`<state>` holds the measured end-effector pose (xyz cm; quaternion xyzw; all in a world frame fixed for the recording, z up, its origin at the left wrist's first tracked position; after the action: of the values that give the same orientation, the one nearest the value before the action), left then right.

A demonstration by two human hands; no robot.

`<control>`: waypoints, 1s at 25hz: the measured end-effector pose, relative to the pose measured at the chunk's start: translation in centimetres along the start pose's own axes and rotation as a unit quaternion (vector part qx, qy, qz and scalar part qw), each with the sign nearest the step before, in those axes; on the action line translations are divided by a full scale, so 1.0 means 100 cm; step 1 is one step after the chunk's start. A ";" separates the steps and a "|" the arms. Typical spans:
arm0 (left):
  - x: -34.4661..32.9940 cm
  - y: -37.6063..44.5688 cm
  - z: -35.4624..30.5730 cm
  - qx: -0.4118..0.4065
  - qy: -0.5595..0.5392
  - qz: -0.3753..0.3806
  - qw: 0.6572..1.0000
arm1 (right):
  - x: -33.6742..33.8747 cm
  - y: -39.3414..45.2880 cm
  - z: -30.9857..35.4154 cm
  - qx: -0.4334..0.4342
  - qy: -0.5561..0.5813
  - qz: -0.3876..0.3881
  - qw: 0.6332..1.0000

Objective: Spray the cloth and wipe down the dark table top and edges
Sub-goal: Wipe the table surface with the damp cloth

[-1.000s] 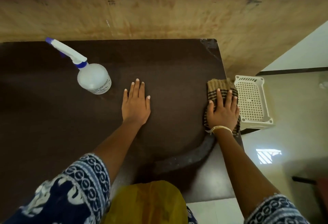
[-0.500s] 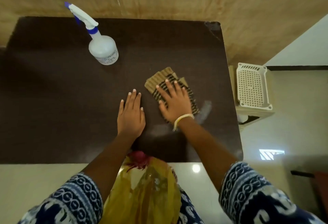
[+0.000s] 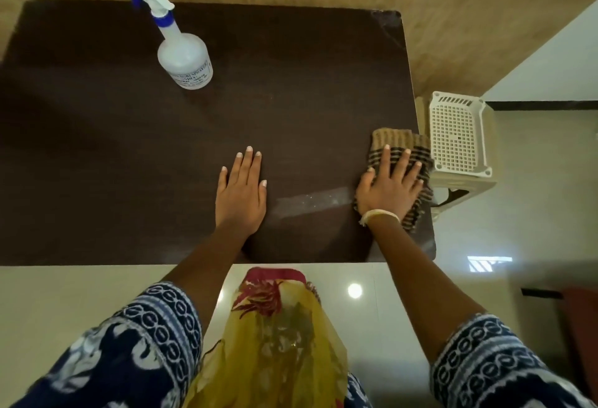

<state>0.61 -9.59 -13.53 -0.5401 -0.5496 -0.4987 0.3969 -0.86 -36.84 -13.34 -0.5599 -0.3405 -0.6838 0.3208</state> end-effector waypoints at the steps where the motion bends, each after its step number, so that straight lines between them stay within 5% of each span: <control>1: 0.000 0.000 0.001 -0.004 0.003 0.000 1.000 | -0.001 -0.004 0.021 0.014 0.007 0.001 1.000; 5: -0.001 0.001 0.003 -0.014 0.011 0.008 1.000 | -0.003 -0.069 0.092 0.209 0.052 0.027 0.976; 9: 0.004 0.000 0.006 -0.037 0.008 0.040 0.999 | 0.002 -0.091 0.063 0.312 0.060 0.046 0.947; 16: 0.017 -0.058 0.045 -0.067 0.023 0.031 0.997 | 0.015 -0.075 -0.063 0.047 0.009 -0.010 0.999; 20: 0.022 -0.084 0.065 -0.070 0.008 0.030 0.997 | 0.011 -0.095 -0.026 -0.085 -0.004 -0.012 0.996; 22: 0.027 -0.094 0.081 -0.055 0.020 0.030 0.998 | 0.008 -0.110 0.022 -0.062 0.002 -0.012 0.998; 25: 0.033 -0.106 0.103 -0.050 0.027 0.028 0.998 | 0.003 -0.150 0.105 0.087 0.029 0.014 0.996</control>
<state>-9.13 1.98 -13.54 -0.5612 -0.4976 -0.5285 0.3976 -7.48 -19.72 -13.13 -0.5146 -0.3810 -0.6633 0.3875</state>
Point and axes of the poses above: each hand's wrist, its own y-axis towards the middle knuckle, its own x-axis out of the back of the hand, z = x × y, the point moved 1 cm from there along y, towards the middle knuckle, and after that the axes turned 15 degrees about -z, right-handed, at the moved point
